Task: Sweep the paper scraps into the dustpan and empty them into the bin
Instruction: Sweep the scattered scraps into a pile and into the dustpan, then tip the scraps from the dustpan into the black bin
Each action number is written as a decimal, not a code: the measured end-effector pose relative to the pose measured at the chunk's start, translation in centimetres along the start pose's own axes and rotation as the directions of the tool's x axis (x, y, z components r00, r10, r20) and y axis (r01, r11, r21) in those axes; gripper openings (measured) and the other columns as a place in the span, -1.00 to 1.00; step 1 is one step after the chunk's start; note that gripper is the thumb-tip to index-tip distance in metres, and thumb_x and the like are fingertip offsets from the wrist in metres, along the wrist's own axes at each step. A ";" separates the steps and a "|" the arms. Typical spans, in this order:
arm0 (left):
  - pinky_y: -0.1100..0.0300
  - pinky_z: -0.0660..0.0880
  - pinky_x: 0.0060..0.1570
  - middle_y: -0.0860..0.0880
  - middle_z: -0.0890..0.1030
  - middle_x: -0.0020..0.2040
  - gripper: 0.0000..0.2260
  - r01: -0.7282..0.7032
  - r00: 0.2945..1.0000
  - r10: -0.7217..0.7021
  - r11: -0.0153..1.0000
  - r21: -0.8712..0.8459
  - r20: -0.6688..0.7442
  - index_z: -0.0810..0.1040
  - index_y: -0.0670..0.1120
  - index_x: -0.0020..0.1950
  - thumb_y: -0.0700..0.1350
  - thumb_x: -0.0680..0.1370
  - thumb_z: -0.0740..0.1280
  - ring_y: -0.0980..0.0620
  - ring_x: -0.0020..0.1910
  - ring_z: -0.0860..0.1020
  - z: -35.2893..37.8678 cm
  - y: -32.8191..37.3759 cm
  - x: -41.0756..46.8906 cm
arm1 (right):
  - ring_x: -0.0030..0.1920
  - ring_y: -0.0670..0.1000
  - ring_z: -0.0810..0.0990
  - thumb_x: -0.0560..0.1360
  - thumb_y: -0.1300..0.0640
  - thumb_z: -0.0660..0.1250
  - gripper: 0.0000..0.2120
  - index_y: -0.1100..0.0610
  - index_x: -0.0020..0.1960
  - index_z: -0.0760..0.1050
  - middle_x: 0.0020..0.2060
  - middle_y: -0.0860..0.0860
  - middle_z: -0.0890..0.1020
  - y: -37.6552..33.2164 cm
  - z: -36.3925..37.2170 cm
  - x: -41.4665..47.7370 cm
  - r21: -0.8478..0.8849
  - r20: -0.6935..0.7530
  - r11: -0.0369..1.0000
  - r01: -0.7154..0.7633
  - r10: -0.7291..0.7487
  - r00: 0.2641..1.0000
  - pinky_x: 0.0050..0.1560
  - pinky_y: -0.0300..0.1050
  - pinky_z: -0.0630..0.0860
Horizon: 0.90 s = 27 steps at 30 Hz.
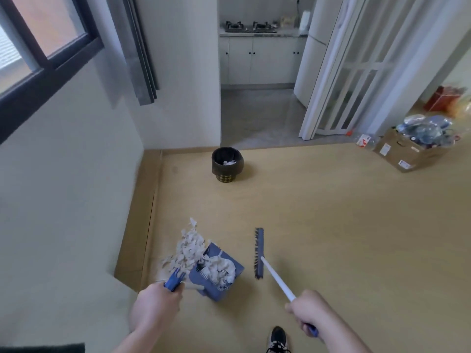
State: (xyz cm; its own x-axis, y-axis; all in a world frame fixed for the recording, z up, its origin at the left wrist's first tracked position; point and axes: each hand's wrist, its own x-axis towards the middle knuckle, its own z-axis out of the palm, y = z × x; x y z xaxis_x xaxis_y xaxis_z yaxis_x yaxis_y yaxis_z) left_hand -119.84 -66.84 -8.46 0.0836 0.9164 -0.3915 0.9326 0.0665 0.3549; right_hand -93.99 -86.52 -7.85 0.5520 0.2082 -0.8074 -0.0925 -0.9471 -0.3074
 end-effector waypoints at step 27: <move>0.20 0.41 -0.40 -0.06 0.58 -0.37 -0.62 -0.118 0.934 0.082 0.990 -0.083 -0.348 0.55 -0.05 -0.34 0.22 0.49 0.38 -0.08 -0.39 0.53 -6.1 32.4 13.1 | -0.57 -0.01 0.29 0.36 0.29 0.20 -0.95 0.19 -0.25 0.41 -0.56 0.07 0.40 -17.8 -21.3 11.9 0.466 0.067 0.870 0.163 -0.219 0.973 -0.54 -0.21 0.27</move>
State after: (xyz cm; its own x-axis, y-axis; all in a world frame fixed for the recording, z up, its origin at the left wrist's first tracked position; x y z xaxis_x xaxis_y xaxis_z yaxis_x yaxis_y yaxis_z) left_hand -90.64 -50.29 3.14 0.0321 0.9986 -0.0410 0.8839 -0.0092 0.4676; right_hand -68.18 -72.44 -1.26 0.5018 0.4261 -0.7527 -0.3768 -0.6756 -0.6337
